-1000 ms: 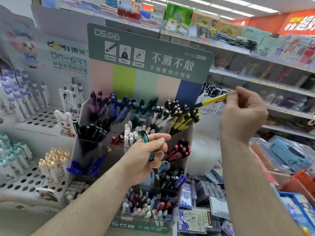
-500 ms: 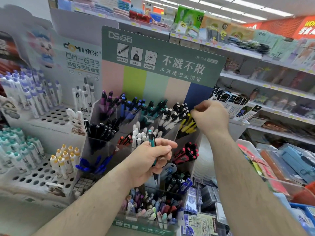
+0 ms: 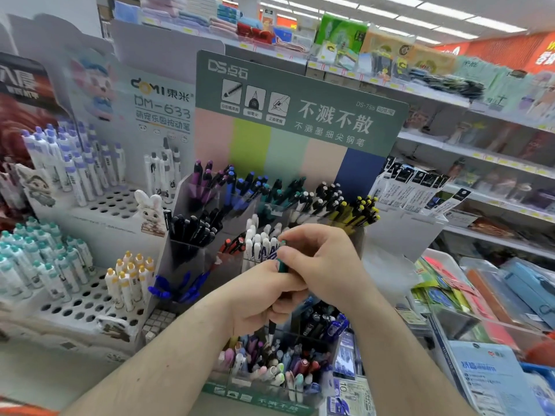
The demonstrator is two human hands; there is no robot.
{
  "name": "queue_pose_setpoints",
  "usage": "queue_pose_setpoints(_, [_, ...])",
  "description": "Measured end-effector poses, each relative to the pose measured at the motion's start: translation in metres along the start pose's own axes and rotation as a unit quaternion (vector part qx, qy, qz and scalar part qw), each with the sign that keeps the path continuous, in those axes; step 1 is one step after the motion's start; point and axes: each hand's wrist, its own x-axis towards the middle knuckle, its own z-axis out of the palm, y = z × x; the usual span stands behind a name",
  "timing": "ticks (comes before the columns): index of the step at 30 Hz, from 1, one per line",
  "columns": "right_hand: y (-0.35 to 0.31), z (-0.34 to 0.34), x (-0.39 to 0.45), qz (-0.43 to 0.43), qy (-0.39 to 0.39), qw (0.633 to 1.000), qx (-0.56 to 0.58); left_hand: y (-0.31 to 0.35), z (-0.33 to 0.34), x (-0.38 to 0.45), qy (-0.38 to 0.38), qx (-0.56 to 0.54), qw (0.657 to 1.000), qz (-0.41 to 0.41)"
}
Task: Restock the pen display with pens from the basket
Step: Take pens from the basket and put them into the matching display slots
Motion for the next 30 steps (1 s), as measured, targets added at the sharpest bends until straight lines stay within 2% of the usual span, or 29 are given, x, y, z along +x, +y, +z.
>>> queue_pose_setpoints(2, [0.001,0.000,0.002,0.007,0.098,0.993,0.069,0.002,-0.004,-0.005,0.010,-0.043,0.999,0.014])
queue_pose_setpoints(4, [0.003,-0.005,0.007,0.040,0.221,0.964,0.142,0.002,-0.013,-0.009,0.041,-0.105,0.993,0.029])
queue_pose_setpoints(6, [0.005,-0.009,0.013,0.077,0.300,0.929,0.203,0.001,-0.023,-0.012,0.063,-0.181,0.979,0.066])
queue_pose_setpoints(9, [0.008,-0.006,0.017,0.110,0.331,0.902,0.254,0.002,-0.031,-0.015,0.077,-0.276,0.949,0.131])
queue_pose_setpoints(12, [0.006,0.003,0.019,0.149,0.311,0.887,0.308,0.003,-0.036,-0.016,0.050,-0.333,0.923,0.185])
queue_pose_setpoints(14, [0.000,0.005,0.023,0.155,0.303,0.870,0.357,0.005,-0.039,-0.017,0.025,-0.337,0.919,0.206])
queue_pose_setpoints(16, [-0.009,0.001,0.029,0.128,0.340,0.849,0.384,0.007,-0.042,-0.018,0.022,-0.315,0.925,0.212])
queue_pose_setpoints(18, [-0.017,-0.007,0.038,0.068,0.402,0.839,0.360,0.010,-0.045,-0.019,0.027,-0.302,0.929,0.211])
queue_pose_setpoints(21, [-0.025,-0.015,0.054,-0.032,0.479,0.849,0.221,0.011,-0.054,-0.022,0.029,-0.299,0.930,0.211])
queue_pose_setpoints(23, [-0.026,-0.015,0.064,-0.077,0.497,0.854,0.137,0.011,-0.058,-0.025,0.030,-0.292,0.932,0.214])
queue_pose_setpoints(26, [-0.025,-0.006,0.079,-0.117,0.481,0.867,0.063,0.012,-0.060,-0.030,0.043,-0.280,0.935,0.215])
queue_pose_setpoints(28, [-0.024,0.003,0.088,-0.132,0.443,0.887,0.019,0.013,-0.062,-0.033,0.058,-0.275,0.937,0.206])
queue_pose_setpoints(30, [-0.024,0.013,0.094,-0.111,0.383,0.917,-0.025,0.014,-0.064,-0.036,0.054,-0.273,0.938,0.208])
